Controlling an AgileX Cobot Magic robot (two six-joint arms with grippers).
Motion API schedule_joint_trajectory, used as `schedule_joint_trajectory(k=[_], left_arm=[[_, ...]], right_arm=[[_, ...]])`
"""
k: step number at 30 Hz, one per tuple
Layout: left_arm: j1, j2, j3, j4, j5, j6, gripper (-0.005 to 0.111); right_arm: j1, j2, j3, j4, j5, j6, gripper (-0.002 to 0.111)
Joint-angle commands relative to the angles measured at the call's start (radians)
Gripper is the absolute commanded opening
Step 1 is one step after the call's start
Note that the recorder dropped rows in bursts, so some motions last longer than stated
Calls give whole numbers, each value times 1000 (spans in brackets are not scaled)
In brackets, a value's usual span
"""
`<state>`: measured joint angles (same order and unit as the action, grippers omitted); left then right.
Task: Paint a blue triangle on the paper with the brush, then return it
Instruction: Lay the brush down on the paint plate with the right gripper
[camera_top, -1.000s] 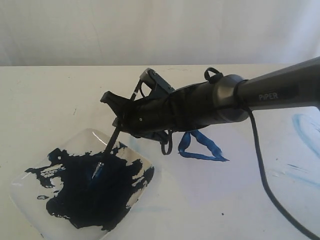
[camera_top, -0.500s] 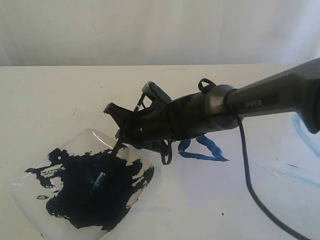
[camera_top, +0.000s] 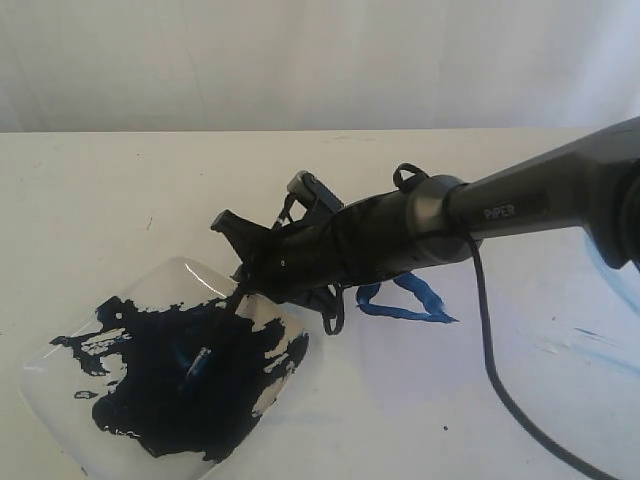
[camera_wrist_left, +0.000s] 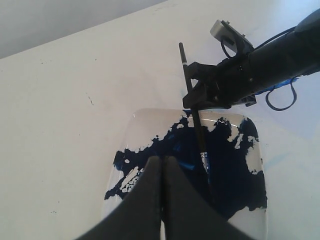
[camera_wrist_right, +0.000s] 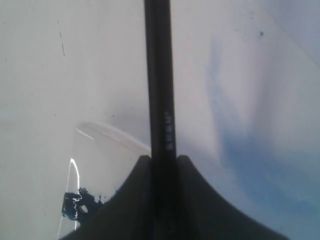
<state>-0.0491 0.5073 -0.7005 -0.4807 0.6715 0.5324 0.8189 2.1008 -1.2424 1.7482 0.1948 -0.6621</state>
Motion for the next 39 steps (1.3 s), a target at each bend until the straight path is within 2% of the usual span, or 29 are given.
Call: schedule_joint_trajectory(k=[1, 34, 39], left_arm=[[1, -7, 3, -20, 9, -10, 0], [1, -7, 3, -27, 11, -10, 0], [1, -7, 3, -27, 11, -10, 0]], right_arm=[[4, -3, -3, -4, -20, -4, 0], [4, 21, -3, -4, 10, -6, 0], [4, 21, -3, -4, 22, -6, 8]])
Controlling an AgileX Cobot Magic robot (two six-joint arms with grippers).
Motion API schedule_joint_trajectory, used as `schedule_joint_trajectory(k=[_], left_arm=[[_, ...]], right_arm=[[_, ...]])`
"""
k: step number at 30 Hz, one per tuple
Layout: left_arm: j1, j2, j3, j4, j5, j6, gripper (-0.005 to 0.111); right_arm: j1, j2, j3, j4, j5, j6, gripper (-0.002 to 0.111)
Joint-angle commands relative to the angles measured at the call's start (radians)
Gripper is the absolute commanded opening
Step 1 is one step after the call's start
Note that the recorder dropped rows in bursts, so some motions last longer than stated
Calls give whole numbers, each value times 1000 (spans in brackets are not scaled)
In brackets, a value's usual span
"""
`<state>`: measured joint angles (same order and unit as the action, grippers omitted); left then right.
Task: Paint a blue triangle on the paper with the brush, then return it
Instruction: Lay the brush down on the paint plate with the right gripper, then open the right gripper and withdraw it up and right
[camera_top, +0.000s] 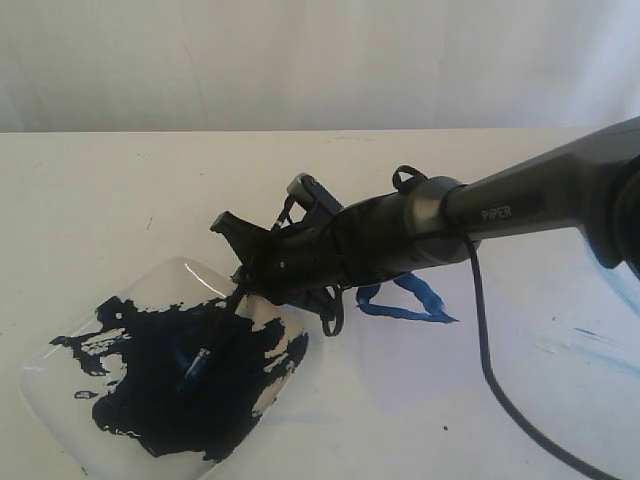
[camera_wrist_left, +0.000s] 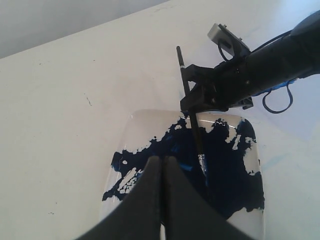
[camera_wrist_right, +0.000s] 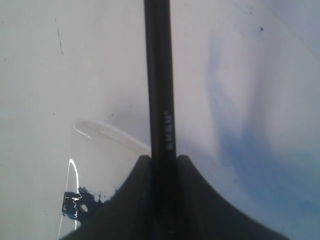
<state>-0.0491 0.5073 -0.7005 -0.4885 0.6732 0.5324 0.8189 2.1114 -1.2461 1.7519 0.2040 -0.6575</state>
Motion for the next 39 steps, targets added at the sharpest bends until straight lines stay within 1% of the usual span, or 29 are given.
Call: schedule_joint_trajectory(k=[1, 3, 11, 20, 27, 34, 36, 38, 39], left_arm=[[1, -7, 3, -19, 9, -10, 0], [1, -7, 3, -19, 9, -10, 0], [1, -7, 3, -19, 9, -10, 0], [1, -7, 3, -19, 11, -10, 0], [1, -7, 3, -19, 11, -10, 0], [1, -7, 3, -19, 11, -10, 0], [1, -7, 3, -19, 11, -10, 0], [1, -7, 3, -19, 11, -10, 0], [1, -7, 3, -19, 11, -10, 0]], right_arm=[[4, 10, 0, -7, 17, -10, 10], [4, 10, 0, -7, 17, -10, 13], [4, 10, 0, -7, 17, -10, 19], [4, 10, 0, -7, 17, -12, 29], [4, 10, 0, -7, 17, -12, 29], [-13, -52, 0, -10, 21, -19, 29], [-14, -82, 0, -51, 0, -19, 29], [-14, -103, 0, -81, -9, -19, 25], [-14, -123, 0, -116, -11, -22, 14]])
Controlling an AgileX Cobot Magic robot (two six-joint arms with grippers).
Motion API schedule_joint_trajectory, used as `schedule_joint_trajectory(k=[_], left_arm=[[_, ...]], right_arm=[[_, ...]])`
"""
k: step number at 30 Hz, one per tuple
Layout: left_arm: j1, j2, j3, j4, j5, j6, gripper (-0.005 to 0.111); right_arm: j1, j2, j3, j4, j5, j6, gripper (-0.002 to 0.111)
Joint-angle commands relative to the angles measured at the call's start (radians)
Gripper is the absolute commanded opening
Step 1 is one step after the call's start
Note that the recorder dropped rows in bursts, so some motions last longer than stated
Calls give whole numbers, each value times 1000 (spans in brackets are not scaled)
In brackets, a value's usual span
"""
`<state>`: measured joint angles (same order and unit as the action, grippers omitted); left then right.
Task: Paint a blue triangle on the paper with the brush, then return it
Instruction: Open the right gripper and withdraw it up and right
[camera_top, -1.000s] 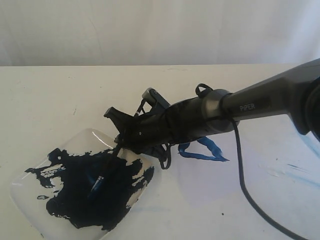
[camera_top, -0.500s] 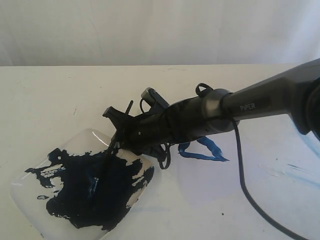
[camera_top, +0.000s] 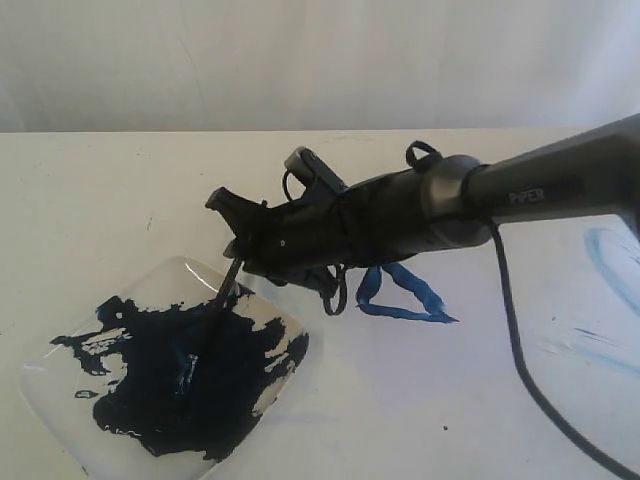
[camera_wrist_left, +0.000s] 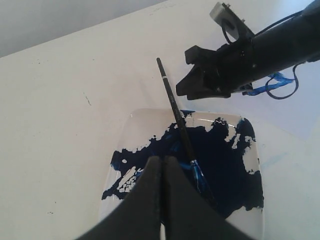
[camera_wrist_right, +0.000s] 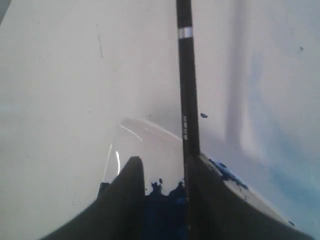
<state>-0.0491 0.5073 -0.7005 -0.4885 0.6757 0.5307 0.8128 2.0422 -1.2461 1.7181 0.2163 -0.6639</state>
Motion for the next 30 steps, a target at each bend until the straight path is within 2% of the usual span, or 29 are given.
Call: schedule_joint_trajectory(k=[1, 2, 4, 7, 9, 11, 14, 24, 30], left_arm=[[1, -7, 3, -19, 7, -8, 0], [1, -7, 3, -19, 7, -8, 0], [1, -7, 3, -19, 7, -8, 0], [1, -7, 3, -19, 7, -8, 0], [1, -7, 3, -5, 5, -1, 0], [1, -7, 3, 0, 5, -1, 0], [1, -7, 3, -1, -2, -1, 0], [-6, -7, 3, -12, -8, -1, 0], [-6, -7, 5, -12, -21, -1, 0]], right_arm=[[-8, -61, 0, -98, -24, -25, 8], [-8, -76, 0, -105, -25, -77, 0], [-8, -95, 0, -105, -21, -166, 0], [-8, -112, 0, -128, -11, -181, 0], [-16, -153, 2, -331, 1, -238, 0], [-38, -216, 4, -544, 57, -201, 0], [-73, -341, 33, -671, 59, -109, 0], [-106, -744, 363, -874, -155, -121, 0], [-106, -986, 557, -878, -283, -121, 0]])
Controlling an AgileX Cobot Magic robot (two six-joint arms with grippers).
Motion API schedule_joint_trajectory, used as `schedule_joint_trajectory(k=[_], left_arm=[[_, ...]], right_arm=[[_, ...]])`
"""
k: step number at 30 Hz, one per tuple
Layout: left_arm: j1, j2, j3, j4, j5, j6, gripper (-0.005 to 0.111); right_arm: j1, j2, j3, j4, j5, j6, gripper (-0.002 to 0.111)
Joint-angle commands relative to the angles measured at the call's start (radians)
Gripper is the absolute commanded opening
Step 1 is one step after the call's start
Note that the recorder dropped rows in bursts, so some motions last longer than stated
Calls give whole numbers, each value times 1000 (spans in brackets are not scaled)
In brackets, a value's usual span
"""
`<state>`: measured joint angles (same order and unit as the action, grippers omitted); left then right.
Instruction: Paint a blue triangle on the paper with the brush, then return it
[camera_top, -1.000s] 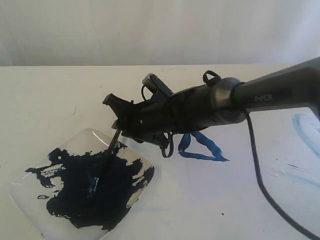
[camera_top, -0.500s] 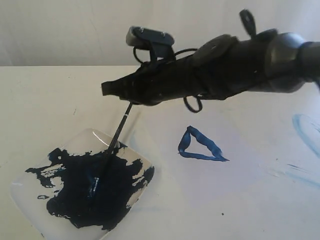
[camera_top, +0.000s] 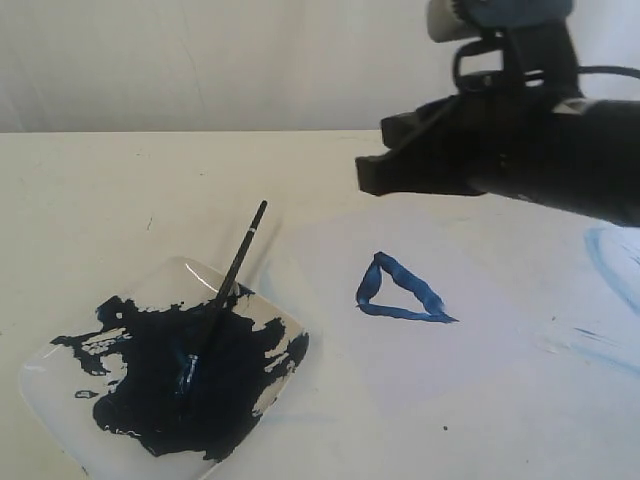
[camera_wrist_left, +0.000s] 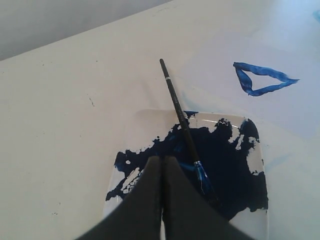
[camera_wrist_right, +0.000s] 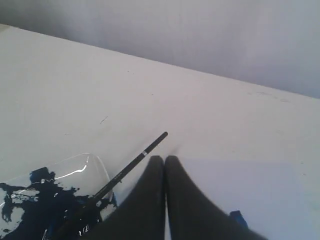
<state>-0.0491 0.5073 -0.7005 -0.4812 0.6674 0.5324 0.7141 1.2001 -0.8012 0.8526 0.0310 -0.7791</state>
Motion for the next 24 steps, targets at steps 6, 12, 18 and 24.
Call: schedule_joint_trajectory(k=[6, 12, 18, 24], left_arm=[[-6, -7, 37, -19, -70, -2, 0], [-6, -7, 78, -19, -103, -9, 0], [-6, -7, 78, -19, -90, -9, 0], [-6, -7, 78, -19, -90, -9, 0]], right_arm=[[-7, -359, 255, -13, -250, -6, 0], [-7, -475, 335, -13, -347, -105, 0], [-7, -512, 352, 3, -334, -107, 0], [-7, -512, 352, 3, -332, -107, 0]])
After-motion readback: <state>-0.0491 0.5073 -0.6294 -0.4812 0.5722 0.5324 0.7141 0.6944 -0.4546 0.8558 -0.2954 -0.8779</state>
